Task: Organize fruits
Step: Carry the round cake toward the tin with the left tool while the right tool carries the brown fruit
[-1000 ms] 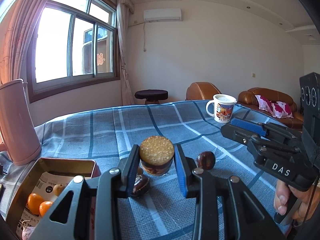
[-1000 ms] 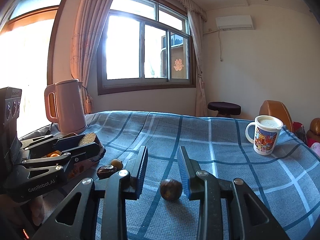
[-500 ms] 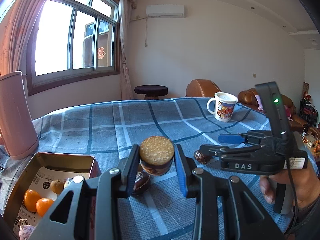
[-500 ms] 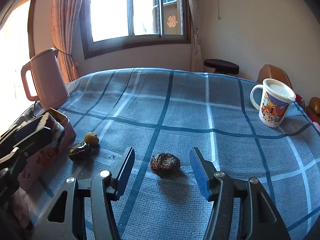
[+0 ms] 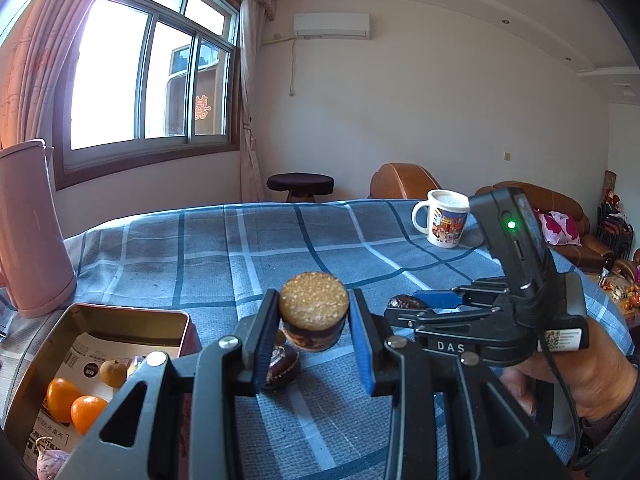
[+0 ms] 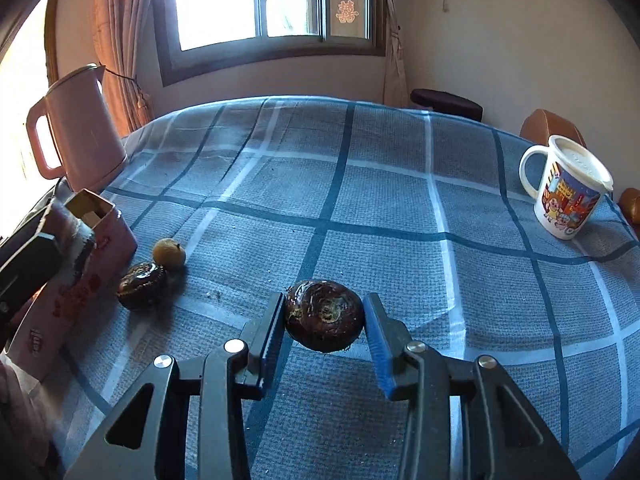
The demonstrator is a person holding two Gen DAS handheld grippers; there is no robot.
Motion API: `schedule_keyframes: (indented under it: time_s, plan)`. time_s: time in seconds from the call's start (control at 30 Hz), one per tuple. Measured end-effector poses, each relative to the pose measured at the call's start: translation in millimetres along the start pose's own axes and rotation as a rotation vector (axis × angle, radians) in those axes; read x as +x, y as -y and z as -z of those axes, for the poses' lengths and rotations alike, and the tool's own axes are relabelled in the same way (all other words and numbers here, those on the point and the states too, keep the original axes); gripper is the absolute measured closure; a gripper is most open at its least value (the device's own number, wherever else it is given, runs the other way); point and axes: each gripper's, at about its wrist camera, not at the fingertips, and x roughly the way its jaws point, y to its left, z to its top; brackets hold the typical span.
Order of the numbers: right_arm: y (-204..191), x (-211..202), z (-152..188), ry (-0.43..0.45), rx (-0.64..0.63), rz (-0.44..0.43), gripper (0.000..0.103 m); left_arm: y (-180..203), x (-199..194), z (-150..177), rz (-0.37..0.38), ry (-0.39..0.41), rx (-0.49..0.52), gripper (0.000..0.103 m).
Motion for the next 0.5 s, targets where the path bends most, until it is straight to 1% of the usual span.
schedule_keyframes:
  time_s: [0.13, 0.37, 0.5]
  plan:
    - [-11.2, -19.4, 4.7, 0.073, -0.017, -0.009, 0.062, -0.6, -2.6, 1.1, -0.007, 0.002, -0.003, 0.067]
    - [-30.6, -54.1, 15.9, 0.225, -0.034, -0.033, 0.062, -1.2, -9.3, 2.6, -0.014, 0.009, -0.007, 0.067]
    - [-41.0, -65.8, 19.6, 0.29, -0.045, -0.048, 0.062, -2.8, -13.5, 3.6, -0.015, 0.012, -0.012, 0.067]
